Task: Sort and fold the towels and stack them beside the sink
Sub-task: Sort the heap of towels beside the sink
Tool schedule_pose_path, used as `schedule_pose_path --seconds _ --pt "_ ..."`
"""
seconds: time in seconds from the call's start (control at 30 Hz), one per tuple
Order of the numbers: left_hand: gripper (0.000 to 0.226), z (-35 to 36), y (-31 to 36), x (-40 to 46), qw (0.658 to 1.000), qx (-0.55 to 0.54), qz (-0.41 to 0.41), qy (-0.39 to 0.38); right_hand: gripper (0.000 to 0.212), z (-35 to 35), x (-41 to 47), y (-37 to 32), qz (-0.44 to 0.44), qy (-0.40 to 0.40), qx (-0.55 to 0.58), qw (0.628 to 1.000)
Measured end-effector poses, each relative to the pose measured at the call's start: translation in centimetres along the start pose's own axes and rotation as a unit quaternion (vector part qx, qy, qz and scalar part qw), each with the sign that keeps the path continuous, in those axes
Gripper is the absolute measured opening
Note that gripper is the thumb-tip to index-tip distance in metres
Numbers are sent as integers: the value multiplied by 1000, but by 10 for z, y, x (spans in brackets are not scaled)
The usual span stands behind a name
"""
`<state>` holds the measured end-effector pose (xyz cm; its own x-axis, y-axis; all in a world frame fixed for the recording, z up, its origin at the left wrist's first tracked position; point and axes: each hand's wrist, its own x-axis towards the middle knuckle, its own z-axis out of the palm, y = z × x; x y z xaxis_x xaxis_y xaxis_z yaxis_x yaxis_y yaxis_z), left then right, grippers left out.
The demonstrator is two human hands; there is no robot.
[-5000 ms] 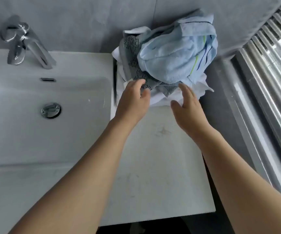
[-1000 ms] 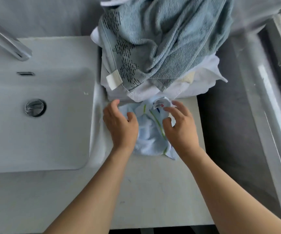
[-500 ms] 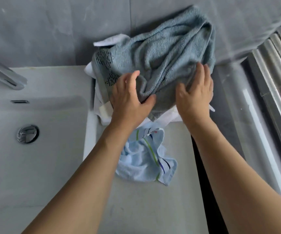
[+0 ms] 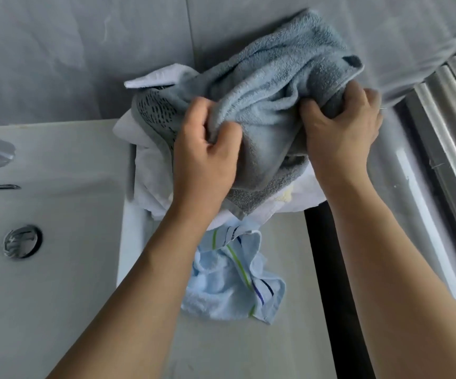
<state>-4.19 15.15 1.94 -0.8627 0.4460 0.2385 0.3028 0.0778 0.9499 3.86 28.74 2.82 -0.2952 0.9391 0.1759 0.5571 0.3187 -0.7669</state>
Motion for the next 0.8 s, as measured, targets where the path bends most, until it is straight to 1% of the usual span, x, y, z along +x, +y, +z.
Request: schedule_pose_path --seconds 0.07,0.1,0.13,0.17,0.2,0.27,0.33,0.43,0.5,0.57,0.7,0.8 --pt "18 -5 11 2 997 -60 -16 40 36 -8 -4 -9 -40 1 94 995" --pt "15 -9 15 3 995 -76 -12 55 30 -14 -8 -14 -50 -11 166 985" --pt "13 -13 19 3 994 -86 -1 64 24 -19 -11 -19 -44 -36 242 969" --pt "13 -16 24 3 994 -90 11 66 23 -24 -15 -22 -35 -63 309 948" --pt "14 -19 29 1 994 -89 24 66 23 -28 -17 -24 -27 -83 352 932" --pt "20 -26 38 -6 993 -89 43 63 23 -36 -27 -29 -16 -94 391 915" --pt "19 -31 45 -15 992 -102 43 58 21 -41 -38 -29 7 -99 420 902" --pt "15 -36 51 -33 994 -106 8 31 25 -47 -55 -22 62 -111 428 895" --pt "12 -39 48 -45 996 -85 -25 6 30 -48 -64 -16 107 -118 398 904" --pt "5 -43 41 -58 995 -76 -62 -13 29 -49 -76 -9 137 -134 362 912" --pt "9 -52 27 -77 986 -50 -154 -40 35 -48 -97 4 187 -183 294 919" --pt "20 -60 13 -90 975 18 -208 -77 22 -51 -114 15 203 -249 217 922"
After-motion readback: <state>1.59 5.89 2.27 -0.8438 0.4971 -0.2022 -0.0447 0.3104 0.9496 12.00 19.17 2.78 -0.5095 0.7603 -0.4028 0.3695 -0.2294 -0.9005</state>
